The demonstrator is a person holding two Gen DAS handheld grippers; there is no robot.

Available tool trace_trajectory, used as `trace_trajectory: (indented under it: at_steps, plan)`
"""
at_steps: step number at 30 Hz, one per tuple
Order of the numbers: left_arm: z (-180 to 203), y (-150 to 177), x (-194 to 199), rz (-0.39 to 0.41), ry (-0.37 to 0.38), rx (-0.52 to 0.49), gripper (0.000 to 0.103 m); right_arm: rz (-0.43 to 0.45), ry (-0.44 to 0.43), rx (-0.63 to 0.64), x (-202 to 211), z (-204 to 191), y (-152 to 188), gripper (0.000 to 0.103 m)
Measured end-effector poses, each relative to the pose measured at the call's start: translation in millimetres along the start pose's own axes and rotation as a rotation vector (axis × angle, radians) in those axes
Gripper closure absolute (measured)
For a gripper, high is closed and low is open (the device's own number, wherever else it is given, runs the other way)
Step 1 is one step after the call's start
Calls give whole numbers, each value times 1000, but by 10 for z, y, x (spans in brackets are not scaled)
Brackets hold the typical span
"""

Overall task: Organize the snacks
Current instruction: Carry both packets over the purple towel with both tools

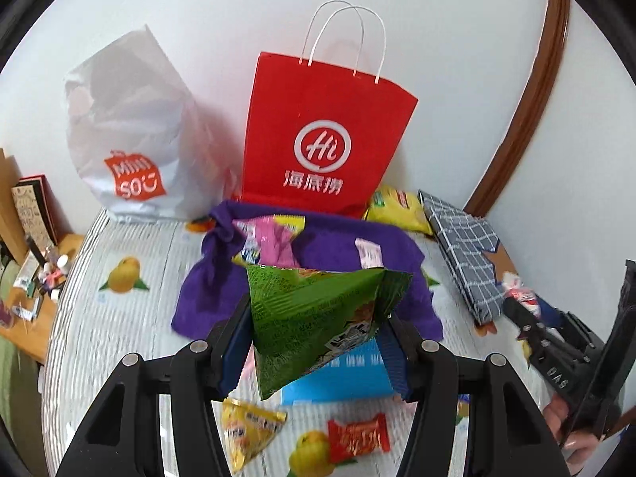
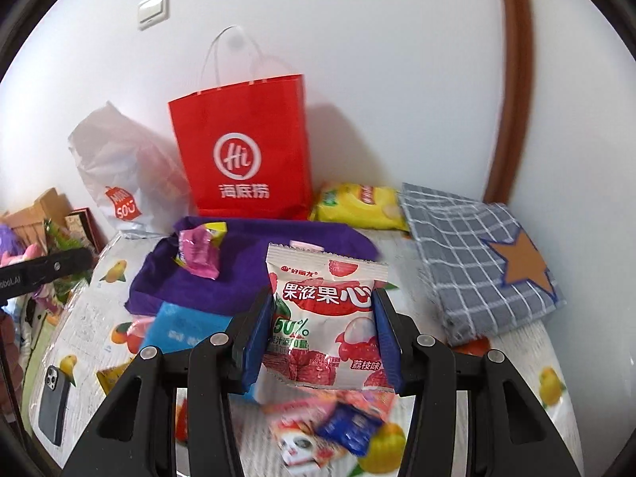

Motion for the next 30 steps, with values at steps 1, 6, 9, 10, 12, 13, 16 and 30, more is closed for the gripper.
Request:
trace_trajectory:
  at_steps: [1, 6, 9, 10, 12, 13, 16, 30]
  plan:
    - [3, -51, -1, 5, -2, -1, 47, -5, -4, 9, -46, -47, -79, 54]
    - [-23, -273, -32, 13, -24, 4, 47, -16, -64, 49, -225, -208, -401, 54]
    - [-50, -413, -94, 12, -37, 6, 47, -11, -64, 60, -313, -272, -575, 54]
    - [-57, -450, -116, 10, -38, 9, 47, -5, -64, 63, -336, -282, -632, 54]
    - [-93, -561, -195, -6, -43, 25, 47, 4, -72, 65, -395, -271, -733, 54]
    - [-101, -596, -222, -10, -44, 30, 47, 3, -73, 70, -425, -267, -771, 54]
    - [-135, -756, -326, -17, -51, 36, 47, 16, -58, 93, -517, -256, -887, 54]
    - [-599, -927, -978, -125, -69, 89, 47, -149, -64, 94, -1330, 27, -1032, 54]
Point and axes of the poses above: each gripper's, at about its wrist camera, not at the fingertips, and x roughly against the way its jaws point, z to its right, y to its underside, the point moved 1 cm from there along -x, roughly the way its jaws point, and after that the axes turned 14 degrees about -z, right-handed, at the moved point
